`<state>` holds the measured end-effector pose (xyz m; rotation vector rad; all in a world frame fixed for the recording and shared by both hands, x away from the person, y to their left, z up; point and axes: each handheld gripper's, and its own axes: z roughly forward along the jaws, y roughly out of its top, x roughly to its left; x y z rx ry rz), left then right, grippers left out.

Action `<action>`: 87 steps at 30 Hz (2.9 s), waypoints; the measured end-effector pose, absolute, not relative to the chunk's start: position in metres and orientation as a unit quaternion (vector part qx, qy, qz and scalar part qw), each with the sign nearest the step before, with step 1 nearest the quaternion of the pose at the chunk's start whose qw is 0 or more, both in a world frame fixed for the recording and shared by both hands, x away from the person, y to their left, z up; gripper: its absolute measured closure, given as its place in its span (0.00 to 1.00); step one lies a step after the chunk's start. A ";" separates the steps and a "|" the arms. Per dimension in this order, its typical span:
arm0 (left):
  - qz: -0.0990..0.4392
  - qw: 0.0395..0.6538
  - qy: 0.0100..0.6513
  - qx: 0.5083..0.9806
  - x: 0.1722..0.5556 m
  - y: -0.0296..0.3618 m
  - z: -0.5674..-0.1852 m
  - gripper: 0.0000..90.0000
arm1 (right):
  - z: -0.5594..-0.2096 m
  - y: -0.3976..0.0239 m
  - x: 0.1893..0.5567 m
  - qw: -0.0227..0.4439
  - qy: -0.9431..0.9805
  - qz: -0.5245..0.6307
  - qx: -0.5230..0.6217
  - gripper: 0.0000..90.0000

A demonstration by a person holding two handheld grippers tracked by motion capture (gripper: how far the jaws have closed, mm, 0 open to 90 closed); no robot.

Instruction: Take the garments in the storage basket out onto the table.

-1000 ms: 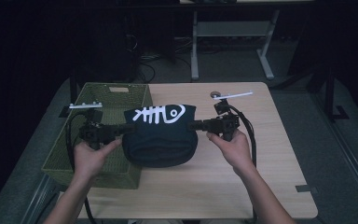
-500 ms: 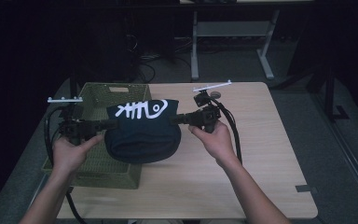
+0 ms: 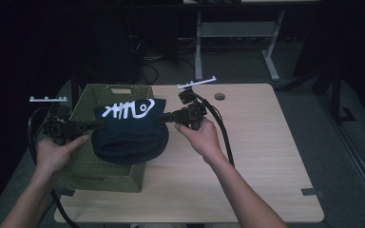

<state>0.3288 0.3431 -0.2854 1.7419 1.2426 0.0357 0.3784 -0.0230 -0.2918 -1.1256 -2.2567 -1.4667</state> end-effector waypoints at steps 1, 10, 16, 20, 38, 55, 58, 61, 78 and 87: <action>0.014 0.478 0.511 0.714 0.329 0.345 -0.286 0.84 | -0.291 -0.020 0.379 0.113 -0.769 -0.501 -0.381 0.88; 0.020 0.472 0.521 0.711 0.329 0.364 -0.285 0.83 | -0.290 0.002 0.383 0.120 -0.772 -0.501 -0.373 0.88; 0.020 0.469 0.524 0.710 0.332 0.372 -0.286 0.83 | -0.294 0.012 0.387 0.128 -0.771 -0.500 -0.373 0.88; 0.021 0.466 0.528 0.710 0.334 0.377 -0.287 0.84 | -0.297 0.018 0.390 0.132 -0.769 -0.501 -0.375 0.88; 0.030 0.456 0.550 0.699 0.343 0.407 -0.296 0.84 | -0.309 0.052 0.405 0.145 -0.768 -0.498 -0.375 0.88; 0.034 0.447 0.563 0.694 0.355 0.425 -0.314 0.83 | -0.329 0.075 0.420 0.152 -0.770 -0.485 -0.386 0.88; 0.035 0.446 0.565 0.693 0.359 0.426 -0.318 0.84 | -0.333 0.077 0.423 0.150 -0.770 -0.484 -0.388 0.88; 0.034 0.445 0.567 0.692 0.362 0.427 -0.321 0.83 | -0.337 0.078 0.426 0.151 -0.769 -0.483 -0.392 0.88; 0.035 0.427 0.578 0.695 0.375 0.429 -0.336 0.83 | -0.355 0.087 0.436 0.144 -0.771 -0.468 -0.408 0.88; 0.035 0.414 0.578 0.702 0.381 0.429 -0.341 0.83 | -0.360 0.089 0.438 0.141 -0.771 -0.463 -0.413 0.88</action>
